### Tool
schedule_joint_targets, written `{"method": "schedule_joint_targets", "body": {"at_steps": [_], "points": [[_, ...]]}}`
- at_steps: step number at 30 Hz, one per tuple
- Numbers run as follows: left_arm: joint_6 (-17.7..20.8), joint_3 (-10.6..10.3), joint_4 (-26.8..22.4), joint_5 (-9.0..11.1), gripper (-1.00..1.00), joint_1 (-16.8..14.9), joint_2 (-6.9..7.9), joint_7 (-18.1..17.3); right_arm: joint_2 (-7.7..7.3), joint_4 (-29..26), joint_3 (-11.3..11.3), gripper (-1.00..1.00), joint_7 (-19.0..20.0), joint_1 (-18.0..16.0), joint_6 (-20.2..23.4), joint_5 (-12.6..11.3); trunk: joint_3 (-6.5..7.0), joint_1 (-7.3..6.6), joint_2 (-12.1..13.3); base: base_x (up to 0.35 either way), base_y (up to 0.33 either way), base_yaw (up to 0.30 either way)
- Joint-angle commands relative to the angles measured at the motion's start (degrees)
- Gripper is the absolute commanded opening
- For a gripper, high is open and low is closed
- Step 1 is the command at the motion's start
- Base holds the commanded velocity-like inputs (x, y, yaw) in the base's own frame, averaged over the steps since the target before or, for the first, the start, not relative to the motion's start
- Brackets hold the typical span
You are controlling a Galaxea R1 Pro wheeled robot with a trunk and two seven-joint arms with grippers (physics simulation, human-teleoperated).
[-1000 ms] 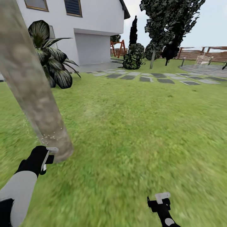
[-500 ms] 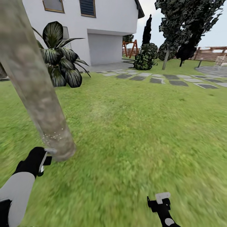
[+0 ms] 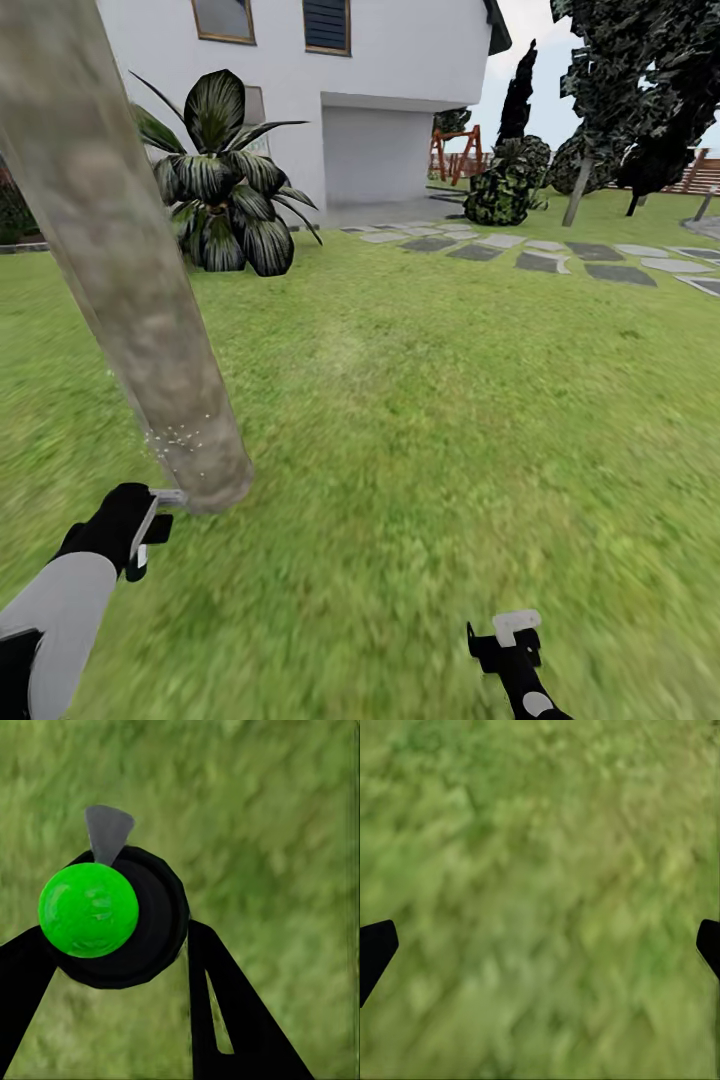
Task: In the garden, pick up the pesticide atomizer on the floor and spray pesticide onto both trees until each tree trunk is fully covered.
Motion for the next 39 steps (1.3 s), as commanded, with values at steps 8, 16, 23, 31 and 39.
{"method": "schedule_joint_targets", "body": {"at_steps": [8, 16, 23, 31, 39], "points": [[-1.08, 0.37, 0.58, -0.1, -1.0, -0.04, -0.07, -0.05, -0.1, 0.06, 0.51, 1.0, -0.13, -0.03, -0.16, -0.54, -0.05, 0.02, -0.02, 0.214, -0.159, 0.004], [-5.37, 0.43, 0.74, -0.23, -1.0, 0.93, 0.17, 0.15, -0.02, 0.01, 0.51, 1.0, -0.13, -0.03, -0.16, -0.56, -0.05, 0.02, -0.02, 0.01, -0.006, 0.135], [-8.55, 0.35, -0.1, -0.02, -1.0, 3.36, -1.72, 0.2, 0.06, 0.09, 0.51, 1.0, -0.13, -0.03, -0.13, -0.47, -0.05, 0.02, -0.02, 0.0, 0.0, 0.275], [-8.92, 0.25, -0.21, 0.03, -1.0, 3.39, -2.67, -0.07, 0.24, 0.1, 0.51, 1.0, -0.13, -0.03, -0.08, -0.47, -0.05, 0.02, -0.02, 0.083, -0.139, 0.196], [-8.91, 0.13, -0.3, 0.02, -1.0, 3.39, -3.93, -0.05, 0.1, 0.1, 0.51, 1.0, -0.17, -0.03, -0.16, -0.47, -0.05, 0.02, -0.02, 0.116, -0.257, 0.004]]}}
